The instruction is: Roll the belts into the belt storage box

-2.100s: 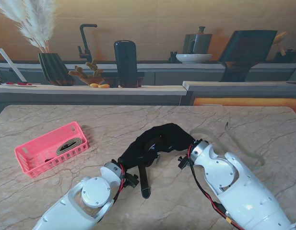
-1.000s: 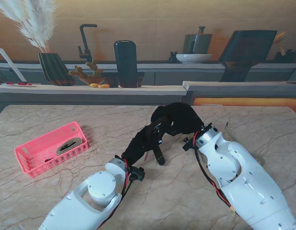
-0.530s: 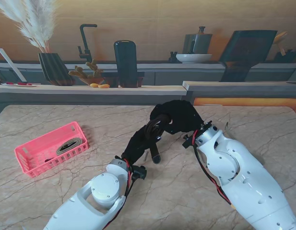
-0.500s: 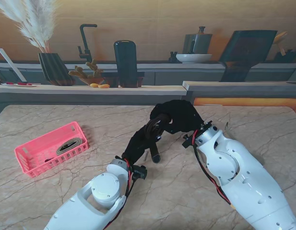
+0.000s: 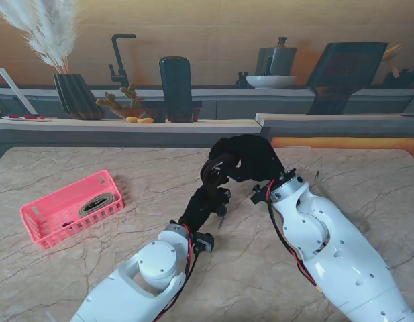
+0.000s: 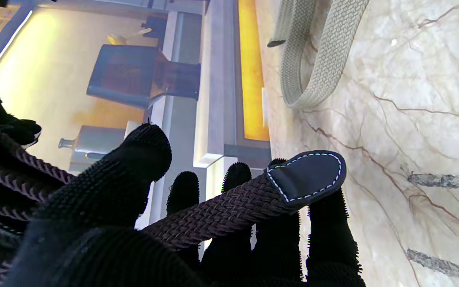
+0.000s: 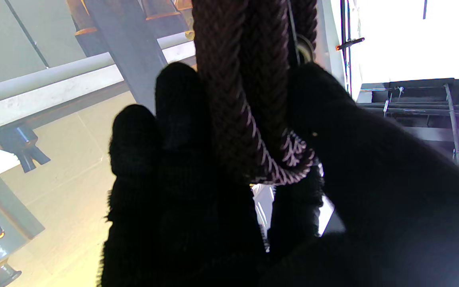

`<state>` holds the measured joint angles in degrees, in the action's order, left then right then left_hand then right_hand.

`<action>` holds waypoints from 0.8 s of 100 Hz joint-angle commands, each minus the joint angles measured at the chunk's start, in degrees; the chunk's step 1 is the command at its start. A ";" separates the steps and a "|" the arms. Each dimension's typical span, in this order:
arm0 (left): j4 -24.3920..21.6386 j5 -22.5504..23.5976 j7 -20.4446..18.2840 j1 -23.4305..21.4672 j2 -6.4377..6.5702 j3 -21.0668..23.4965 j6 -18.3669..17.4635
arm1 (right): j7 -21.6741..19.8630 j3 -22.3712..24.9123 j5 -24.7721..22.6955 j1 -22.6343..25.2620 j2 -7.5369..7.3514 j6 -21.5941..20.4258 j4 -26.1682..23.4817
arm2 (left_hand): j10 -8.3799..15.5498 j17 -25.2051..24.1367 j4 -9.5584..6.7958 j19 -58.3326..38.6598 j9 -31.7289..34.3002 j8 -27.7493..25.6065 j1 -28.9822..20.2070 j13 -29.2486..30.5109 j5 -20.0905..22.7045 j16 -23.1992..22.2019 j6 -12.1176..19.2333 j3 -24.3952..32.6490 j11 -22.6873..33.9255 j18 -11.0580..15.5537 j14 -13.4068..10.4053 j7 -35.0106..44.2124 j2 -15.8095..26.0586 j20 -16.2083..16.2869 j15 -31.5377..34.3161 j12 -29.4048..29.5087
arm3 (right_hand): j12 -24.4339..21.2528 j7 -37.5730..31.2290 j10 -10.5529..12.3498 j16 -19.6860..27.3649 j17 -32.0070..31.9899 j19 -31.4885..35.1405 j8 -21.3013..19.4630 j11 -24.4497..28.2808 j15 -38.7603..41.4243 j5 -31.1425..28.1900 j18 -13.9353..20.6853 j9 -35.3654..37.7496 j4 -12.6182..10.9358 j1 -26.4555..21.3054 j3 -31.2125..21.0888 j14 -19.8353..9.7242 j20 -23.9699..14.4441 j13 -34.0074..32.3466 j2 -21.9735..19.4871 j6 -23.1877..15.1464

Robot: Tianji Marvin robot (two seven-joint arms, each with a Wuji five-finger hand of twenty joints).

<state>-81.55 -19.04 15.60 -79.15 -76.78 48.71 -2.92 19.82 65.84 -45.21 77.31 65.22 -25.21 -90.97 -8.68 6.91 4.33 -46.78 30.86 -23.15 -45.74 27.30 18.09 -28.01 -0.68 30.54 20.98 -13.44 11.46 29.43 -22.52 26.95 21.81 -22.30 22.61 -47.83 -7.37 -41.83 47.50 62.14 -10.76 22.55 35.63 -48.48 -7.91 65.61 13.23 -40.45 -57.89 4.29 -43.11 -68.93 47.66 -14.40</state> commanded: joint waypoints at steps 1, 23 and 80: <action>0.44 -0.40 0.09 0.13 -0.66 -0.11 0.38 | 0.84 -0.38 -0.49 -0.05 0.40 0.10 -0.43 | 2.45 -0.67 -1.49 0.37 -1.96 0.88 1.63 -1.20 -2.39 0.89 0.45 1.16 -0.61 2.55 -2.65 -2.25 -2.78 -0.94 -0.68 0.97 | 1.06 -10.87 5.47 -0.44 -0.10 0.95 -4.19 2.97 -0.35 -6.63 5.44 1.17 -4.71 -5.83 -5.74 -5.19 -1.90 -0.83 -5.52 -1.23; 0.27 -2.43 -0.48 -0.28 -0.78 -0.87 -2.74 | 3.71 -2.07 1.07 -0.30 1.31 2.61 1.36 | 3.27 0.19 -0.34 2.85 -5.35 3.23 6.87 -1.83 -5.54 4.00 0.99 2.81 -2.35 5.22 -3.51 -2.37 -5.11 -3.82 -3.03 4.18 | 0.97 -10.88 5.65 -0.44 -0.11 0.90 -4.22 3.11 -0.41 -6.21 5.74 0.94 -4.82 -5.75 -5.33 -5.57 -1.84 -0.75 -5.93 -1.43; -0.55 -1.47 1.51 -1.65 -0.87 -1.52 -10.58 | 8.41 -5.98 10.73 -1.16 4.50 9.66 7.15 | 3.58 0.25 4.81 6.69 -13.77 10.43 23.97 -4.81 -9.41 6.81 3.39 13.37 -3.78 7.47 -4.62 -16.63 -13.23 -6.39 -5.10 6.98 | 0.57 -11.03 5.31 -0.29 -0.36 0.55 -4.27 3.72 -0.73 -4.82 6.03 0.17 -5.32 -5.80 -4.20 -5.93 -1.58 -0.50 -6.96 -1.49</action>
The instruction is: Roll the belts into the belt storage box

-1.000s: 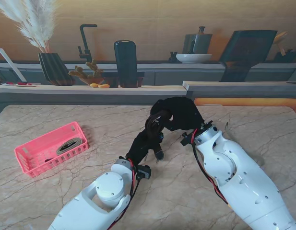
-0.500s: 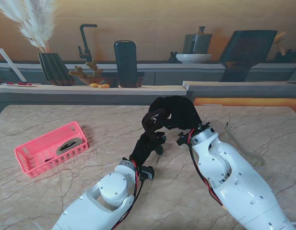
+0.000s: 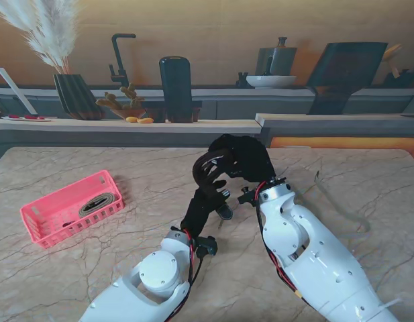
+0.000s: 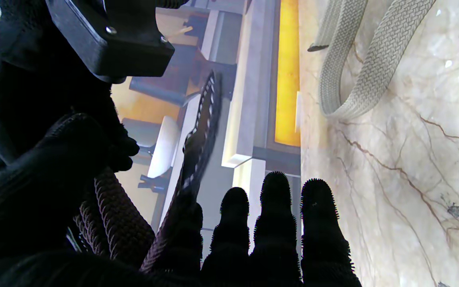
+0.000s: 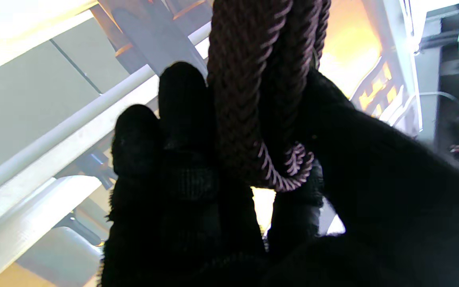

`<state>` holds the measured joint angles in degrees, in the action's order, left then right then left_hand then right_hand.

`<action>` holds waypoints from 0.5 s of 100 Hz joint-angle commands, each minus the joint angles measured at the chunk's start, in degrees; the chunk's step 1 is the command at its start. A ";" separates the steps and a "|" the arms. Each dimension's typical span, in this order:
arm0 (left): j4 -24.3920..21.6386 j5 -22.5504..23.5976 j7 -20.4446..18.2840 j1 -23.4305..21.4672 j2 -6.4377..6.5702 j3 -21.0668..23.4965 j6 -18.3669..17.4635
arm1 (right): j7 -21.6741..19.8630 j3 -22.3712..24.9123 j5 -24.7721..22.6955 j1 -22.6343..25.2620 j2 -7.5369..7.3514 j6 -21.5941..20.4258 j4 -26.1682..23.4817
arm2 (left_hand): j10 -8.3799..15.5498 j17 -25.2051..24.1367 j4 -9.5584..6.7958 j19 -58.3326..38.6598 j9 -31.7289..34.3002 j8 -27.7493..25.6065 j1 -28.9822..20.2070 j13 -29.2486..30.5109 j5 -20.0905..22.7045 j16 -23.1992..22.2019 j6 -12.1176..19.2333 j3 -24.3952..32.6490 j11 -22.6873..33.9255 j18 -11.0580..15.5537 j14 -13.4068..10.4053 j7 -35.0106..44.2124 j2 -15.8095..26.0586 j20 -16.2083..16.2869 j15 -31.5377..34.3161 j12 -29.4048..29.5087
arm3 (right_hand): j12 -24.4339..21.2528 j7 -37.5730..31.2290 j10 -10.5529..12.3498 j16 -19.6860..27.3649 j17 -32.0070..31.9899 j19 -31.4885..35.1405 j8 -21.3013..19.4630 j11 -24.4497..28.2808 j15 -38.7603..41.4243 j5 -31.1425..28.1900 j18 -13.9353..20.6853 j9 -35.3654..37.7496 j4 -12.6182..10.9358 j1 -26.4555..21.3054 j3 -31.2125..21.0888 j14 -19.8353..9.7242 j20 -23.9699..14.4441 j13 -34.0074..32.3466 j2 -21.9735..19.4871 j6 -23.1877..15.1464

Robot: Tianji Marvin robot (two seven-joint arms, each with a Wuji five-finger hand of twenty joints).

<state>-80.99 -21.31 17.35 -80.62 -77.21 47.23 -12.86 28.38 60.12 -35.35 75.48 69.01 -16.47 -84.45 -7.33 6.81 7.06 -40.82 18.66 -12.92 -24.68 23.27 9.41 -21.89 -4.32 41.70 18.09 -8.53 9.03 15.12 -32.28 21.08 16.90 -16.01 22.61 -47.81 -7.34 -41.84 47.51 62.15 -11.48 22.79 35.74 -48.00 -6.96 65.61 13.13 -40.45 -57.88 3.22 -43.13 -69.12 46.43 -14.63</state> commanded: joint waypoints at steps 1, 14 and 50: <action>-1.09 0.89 -0.24 -0.17 -0.44 -0.04 -0.66 | -0.16 -0.26 1.02 0.68 0.74 1.02 0.66 | 2.23 0.35 2.14 0.74 -1.64 0.20 3.06 -0.84 -0.75 0.70 7.02 2.23 -0.90 2.55 -2.14 -2.36 -3.47 -0.52 -0.20 0.70 | 0.57 -11.05 5.32 -0.28 -0.36 0.54 -3.55 3.51 -0.85 -5.27 5.08 0.19 -5.24 -5.81 -4.19 -4.86 -1.55 -0.30 -5.74 -1.27; -0.88 1.63 0.77 -0.06 -0.62 0.19 -0.69 | -0.60 -0.37 3.04 0.84 1.08 2.02 0.81 | 1.96 0.20 3.48 1.20 -3.12 0.90 6.40 -1.56 -0.98 0.77 7.20 5.31 -0.81 2.83 -2.34 -5.56 -3.69 -0.73 -0.09 0.81 | 0.50 -11.09 5.11 -0.29 -0.43 0.47 -3.54 3.70 -0.87 -5.13 5.10 0.09 -5.40 -5.86 -4.01 -4.87 -1.49 -0.31 -5.83 -1.26; -1.39 2.52 4.08 -0.63 -1.04 1.49 -1.80 | 1.94 -2.19 3.17 1.24 1.80 1.92 2.39 | 0.92 -3.01 4.77 2.45 -7.41 2.65 15.26 -5.53 -1.79 0.63 5.11 6.34 -3.79 0.71 -2.35 -16.93 -0.90 -0.89 -2.02 2.21 | 0.10 -11.07 5.15 -0.21 -0.64 0.20 -3.42 4.13 -1.00 -4.69 5.02 -0.32 -5.69 -5.86 -3.55 -5.01 -1.27 -0.12 -6.25 -1.35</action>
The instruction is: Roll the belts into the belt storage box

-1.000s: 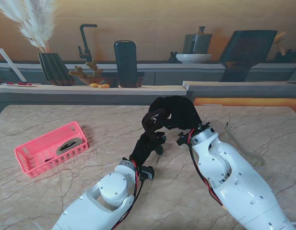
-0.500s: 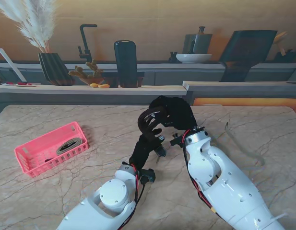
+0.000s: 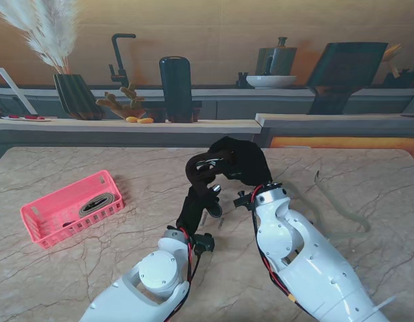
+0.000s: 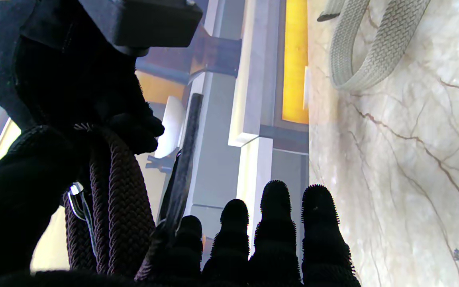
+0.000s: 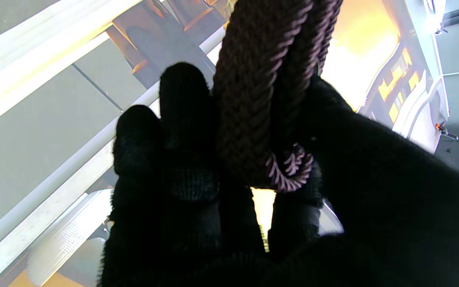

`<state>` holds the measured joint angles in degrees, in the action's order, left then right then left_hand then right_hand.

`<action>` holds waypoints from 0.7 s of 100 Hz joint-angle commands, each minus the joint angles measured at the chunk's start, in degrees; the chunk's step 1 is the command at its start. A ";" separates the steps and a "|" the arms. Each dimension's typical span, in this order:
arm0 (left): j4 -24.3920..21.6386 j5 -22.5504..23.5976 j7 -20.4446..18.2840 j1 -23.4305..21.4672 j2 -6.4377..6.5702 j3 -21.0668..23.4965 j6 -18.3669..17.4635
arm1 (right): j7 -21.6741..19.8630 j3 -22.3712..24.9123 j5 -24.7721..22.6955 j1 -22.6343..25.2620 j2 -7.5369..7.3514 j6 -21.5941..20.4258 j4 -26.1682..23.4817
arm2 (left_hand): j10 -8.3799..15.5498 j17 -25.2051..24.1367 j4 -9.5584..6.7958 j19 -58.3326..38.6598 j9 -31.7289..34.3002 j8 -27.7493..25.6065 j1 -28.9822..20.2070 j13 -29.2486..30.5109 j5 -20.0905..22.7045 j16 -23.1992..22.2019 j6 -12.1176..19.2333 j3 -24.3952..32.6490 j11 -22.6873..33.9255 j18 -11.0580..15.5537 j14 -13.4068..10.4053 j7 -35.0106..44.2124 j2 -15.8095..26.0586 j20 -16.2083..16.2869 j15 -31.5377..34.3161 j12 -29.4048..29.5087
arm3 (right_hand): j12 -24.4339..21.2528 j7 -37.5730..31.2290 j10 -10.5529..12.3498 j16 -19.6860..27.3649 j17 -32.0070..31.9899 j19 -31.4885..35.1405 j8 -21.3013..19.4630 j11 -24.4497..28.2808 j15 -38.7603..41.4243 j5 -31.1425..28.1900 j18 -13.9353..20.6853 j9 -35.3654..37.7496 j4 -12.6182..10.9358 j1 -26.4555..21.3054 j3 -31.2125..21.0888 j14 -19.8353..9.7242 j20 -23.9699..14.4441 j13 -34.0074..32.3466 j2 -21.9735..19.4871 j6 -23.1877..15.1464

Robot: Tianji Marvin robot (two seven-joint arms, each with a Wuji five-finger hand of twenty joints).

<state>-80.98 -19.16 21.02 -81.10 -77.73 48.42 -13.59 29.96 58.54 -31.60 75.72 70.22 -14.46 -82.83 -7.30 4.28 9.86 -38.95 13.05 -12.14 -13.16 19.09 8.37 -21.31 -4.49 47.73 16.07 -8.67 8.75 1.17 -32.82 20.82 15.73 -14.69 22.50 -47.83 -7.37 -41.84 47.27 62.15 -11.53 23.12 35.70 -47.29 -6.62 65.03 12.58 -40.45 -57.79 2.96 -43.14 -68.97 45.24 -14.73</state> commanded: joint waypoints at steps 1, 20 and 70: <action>-1.41 0.41 0.51 -0.16 -0.53 0.33 -1.13 | 0.47 -0.63 -0.59 1.01 0.61 -0.09 0.80 | 0.77 -0.54 1.98 0.68 -1.80 2.22 3.95 -1.39 -0.71 0.01 5.07 0.34 -2.03 0.86 -2.01 -3.02 -0.30 -0.63 -0.90 1.01 | 0.21 -11.05 5.18 -0.20 -0.41 0.19 -3.37 3.81 -0.97 -5.38 4.67 0.26 -5.14 -5.85 -3.62 -4.75 -1.26 -0.25 -5.05 -1.24; -1.69 0.98 2.56 -0.30 -0.91 0.80 -1.89 | 1.54 -1.34 0.49 1.24 1.17 0.41 1.41 | 0.56 -2.01 2.13 2.97 -2.19 5.64 9.13 -3.76 -0.67 -0.18 3.79 -1.84 -3.82 1.23 -1.84 -3.13 5.27 -0.75 -1.95 1.57 | 0.02 -11.10 5.08 -0.14 -0.41 0.04 -3.37 4.01 -1.02 -5.17 4.80 0.09 -5.23 -5.80 -3.45 -4.77 -1.09 -0.28 -5.26 -1.29; -1.20 3.11 7.91 0.98 -2.32 1.25 0.27 | 0.71 -4.60 3.42 3.09 1.80 -2.02 3.09 | 2.09 -0.51 -2.66 -0.50 -1.06 6.84 -10.24 -2.01 -0.60 1.05 6.04 -21.70 1.34 4.53 -4.36 -2.64 11.78 -0.23 0.06 -0.59 | -1.23 -11.49 3.93 0.58 -0.32 -0.06 -3.90 4.87 -1.26 -4.78 4.01 0.38 -5.44 -5.16 -2.57 -4.73 -0.53 -0.62 -6.52 -2.49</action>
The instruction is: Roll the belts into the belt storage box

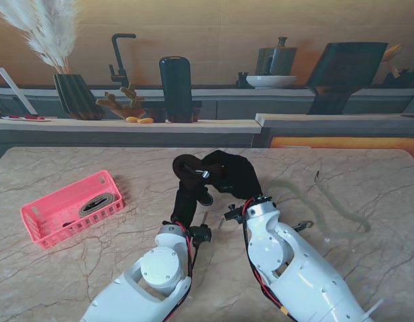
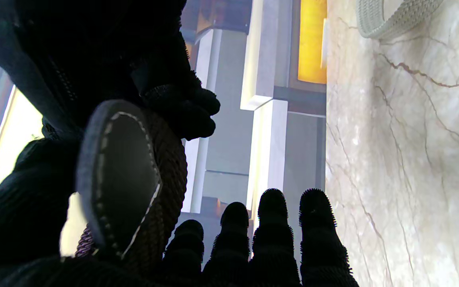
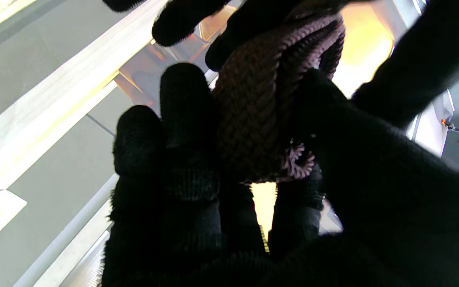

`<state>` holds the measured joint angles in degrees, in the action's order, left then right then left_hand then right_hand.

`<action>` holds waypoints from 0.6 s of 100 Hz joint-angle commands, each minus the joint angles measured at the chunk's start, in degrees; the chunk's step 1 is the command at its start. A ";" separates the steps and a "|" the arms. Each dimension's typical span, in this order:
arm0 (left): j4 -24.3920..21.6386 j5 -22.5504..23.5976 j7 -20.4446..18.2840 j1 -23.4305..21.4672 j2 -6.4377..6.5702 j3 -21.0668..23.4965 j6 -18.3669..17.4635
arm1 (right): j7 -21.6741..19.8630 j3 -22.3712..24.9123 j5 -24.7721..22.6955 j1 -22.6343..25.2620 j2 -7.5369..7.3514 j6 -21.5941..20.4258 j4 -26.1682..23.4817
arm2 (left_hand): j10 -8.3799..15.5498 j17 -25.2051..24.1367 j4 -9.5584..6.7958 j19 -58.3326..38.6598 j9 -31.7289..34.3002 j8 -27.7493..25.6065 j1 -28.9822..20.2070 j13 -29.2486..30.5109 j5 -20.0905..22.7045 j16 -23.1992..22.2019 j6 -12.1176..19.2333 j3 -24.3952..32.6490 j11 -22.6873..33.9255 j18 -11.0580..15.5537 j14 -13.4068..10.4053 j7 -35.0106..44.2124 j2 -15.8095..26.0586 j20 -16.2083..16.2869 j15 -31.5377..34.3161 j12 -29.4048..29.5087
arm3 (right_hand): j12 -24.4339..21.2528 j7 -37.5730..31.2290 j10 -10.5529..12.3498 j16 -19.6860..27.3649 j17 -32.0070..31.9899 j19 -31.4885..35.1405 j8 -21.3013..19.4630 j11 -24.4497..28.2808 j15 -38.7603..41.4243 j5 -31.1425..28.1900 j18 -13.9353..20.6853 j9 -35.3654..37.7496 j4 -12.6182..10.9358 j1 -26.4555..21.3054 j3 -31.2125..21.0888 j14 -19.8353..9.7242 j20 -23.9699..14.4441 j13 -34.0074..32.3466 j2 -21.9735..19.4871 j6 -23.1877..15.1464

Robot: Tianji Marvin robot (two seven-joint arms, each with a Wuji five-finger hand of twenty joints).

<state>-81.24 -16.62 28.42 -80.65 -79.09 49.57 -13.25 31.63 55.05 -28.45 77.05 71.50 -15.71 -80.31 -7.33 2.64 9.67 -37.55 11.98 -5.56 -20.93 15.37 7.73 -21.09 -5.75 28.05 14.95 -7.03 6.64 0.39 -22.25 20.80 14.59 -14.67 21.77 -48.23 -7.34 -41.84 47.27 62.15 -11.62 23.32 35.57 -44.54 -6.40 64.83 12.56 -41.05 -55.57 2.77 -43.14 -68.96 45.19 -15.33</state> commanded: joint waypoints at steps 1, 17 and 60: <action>-0.96 0.57 0.61 0.52 -0.99 0.10 -0.04 | -1.03 -1.16 0.34 1.83 0.52 -0.85 0.55 | 2.20 1.25 -2.55 -1.99 0.11 0.20 -2.81 1.84 0.06 0.84 7.30 -2.02 2.66 2.83 -2.24 -1.83 1.14 -0.18 1.29 -0.66 | -0.56 -11.08 3.79 0.62 -0.36 -0.07 -3.83 4.72 -1.14 -7.52 3.64 0.58 -5.41 -4.57 -4.77 -4.40 -0.50 -0.61 -6.51 -1.86; -1.46 0.52 2.05 0.34 -1.30 0.33 0.23 | -3.44 -1.38 1.39 2.90 0.09 -2.29 -0.08 | 3.18 3.06 -3.93 -3.71 3.07 -2.08 -8.20 4.14 0.12 0.89 7.15 -1.95 5.49 2.80 -2.42 -1.16 1.09 0.43 3.50 -1.65 | -1.41 -10.17 2.24 1.23 -1.81 -0.73 -4.16 5.75 -1.16 -6.36 -0.08 0.39 -4.98 -4.73 -4.34 -2.56 0.16 -0.54 -7.07 -2.55; -4.82 -3.04 4.53 -1.15 -1.55 2.06 2.60 | -12.94 0.64 -4.35 3.95 -3.88 -8.05 -1.29 | 6.93 11.57 -6.00 -12.64 22.55 -14.01 -26.29 19.58 0.92 -1.01 2.79 3.18 14.29 1.58 -2.90 27.12 7.25 3.85 13.60 -6.93 | -2.65 8.15 4.28 2.64 -11.61 -7.61 -10.67 6.83 -4.99 20.58 -0.78 -9.54 -9.19 4.72 2.11 -2.39 -0.47 6.33 -6.55 -3.81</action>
<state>-84.07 -19.19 32.77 -82.35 -79.58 51.39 -10.90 19.79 56.57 -32.01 79.40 68.19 -22.49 -81.16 -2.49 12.39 9.85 -47.51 31.51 -19.26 -39.37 32.00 7.70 -21.00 -5.58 23.48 27.02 -6.64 5.46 20.26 -24.33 23.22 25.83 -20.45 19.60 -36.83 -8.99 -39.50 37.06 55.54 -23.02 26.51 30.77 -19.87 -7.72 55.90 6.05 -39.25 -54.15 2.14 -42.93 -64.09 39.99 -7.22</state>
